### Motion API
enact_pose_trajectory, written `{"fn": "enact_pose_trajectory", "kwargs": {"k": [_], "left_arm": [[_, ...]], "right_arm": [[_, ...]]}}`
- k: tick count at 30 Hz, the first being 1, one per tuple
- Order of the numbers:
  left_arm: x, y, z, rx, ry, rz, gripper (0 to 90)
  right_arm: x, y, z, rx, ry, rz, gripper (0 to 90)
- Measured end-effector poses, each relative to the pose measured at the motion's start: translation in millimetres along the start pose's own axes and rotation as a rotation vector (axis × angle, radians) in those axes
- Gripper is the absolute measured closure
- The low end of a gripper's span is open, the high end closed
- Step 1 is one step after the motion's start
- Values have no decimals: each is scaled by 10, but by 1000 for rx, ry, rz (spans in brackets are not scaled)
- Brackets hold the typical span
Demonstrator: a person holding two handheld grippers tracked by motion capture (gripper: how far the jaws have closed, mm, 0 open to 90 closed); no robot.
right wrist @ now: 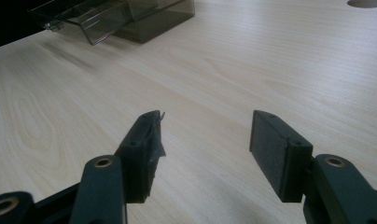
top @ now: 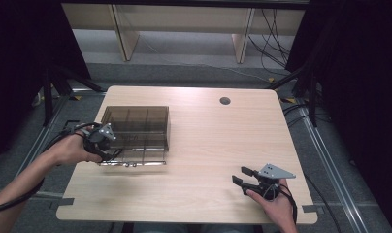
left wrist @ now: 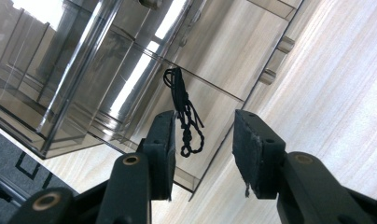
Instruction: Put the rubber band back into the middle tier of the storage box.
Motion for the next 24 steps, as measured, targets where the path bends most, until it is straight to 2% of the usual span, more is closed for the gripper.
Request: {"fn": "enact_pose_trajectory", "kwargs": {"k": [1, 3, 4, 6, 9, 11, 12, 14, 15, 16, 18, 19, 20, 21, 22, 23, 24], "left_arm": [[0, 0, 0, 0, 0, 0, 583], [8, 2, -25, 33, -18, 8, 578], [10, 3, -34, 37, -24, 8, 577], [21, 9, -55, 56, -50, 9, 574], [26, -1, -83, 73, -70, 13, 570], [47, 3, -95, 102, -110, 23, 570], [59, 4, -100, 117, -127, 26, 571], [71, 3, -110, 121, -136, 29, 573], [82, 11, -116, 125, -148, 23, 573], [73, 13, -117, 132, -126, 39, 573], [88, 17, -128, 130, -136, 36, 574], [98, 16, -134, 129, -147, 38, 576], [103, 18, -141, 135, -153, 41, 577], [117, 16, -150, 141, -180, 38, 579], [117, 18, -157, 147, -184, 38, 580], [122, 21, -165, 167, -189, 51, 586], [130, 19, -171, 172, -200, 53, 588]], "right_arm": [[4, -7, 1, -3, -9, -9, 443], [-2, -9, -3, -15, 1, -7, 443], [11, -1, -4, -6, -22, -21, 443], [1, 6, -5, -11, -15, -6, 443], [4, 8, -2, -6, -16, -8, 443], [-11, 6, -6, -7, 12, -7, 443], [8, 4, -2, -7, -16, -11, 443], [6, 3, -1, -6, -16, -12, 443], [-23, 0, -4, -14, 24, -8, 443], [-24, 6, -5, -9, 26, -2, 443], [-21, 7, -5, -8, 19, -4, 443], [2, 5, 0, -5, -14, -10, 443], [-22, 6, -5, -8, 19, -3, 443], [-21, 6, -5, -8, 19, -4, 443], [-26, -4, -4, -15, 26, -11, 443], [8, 0, 1, -4, -20, -17, 443], [5, -1, 1, -6, -15, -17, 443]]}}
Point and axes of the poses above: each handheld gripper's, and its own axes: y roughly forward along the jaws, z roughly out of its top, x roughly to its right, the point moved 1 cm from there along y, roughly forward along the jaws, and after that the axes turned 4 degrees about z, right-handed, at the moved point
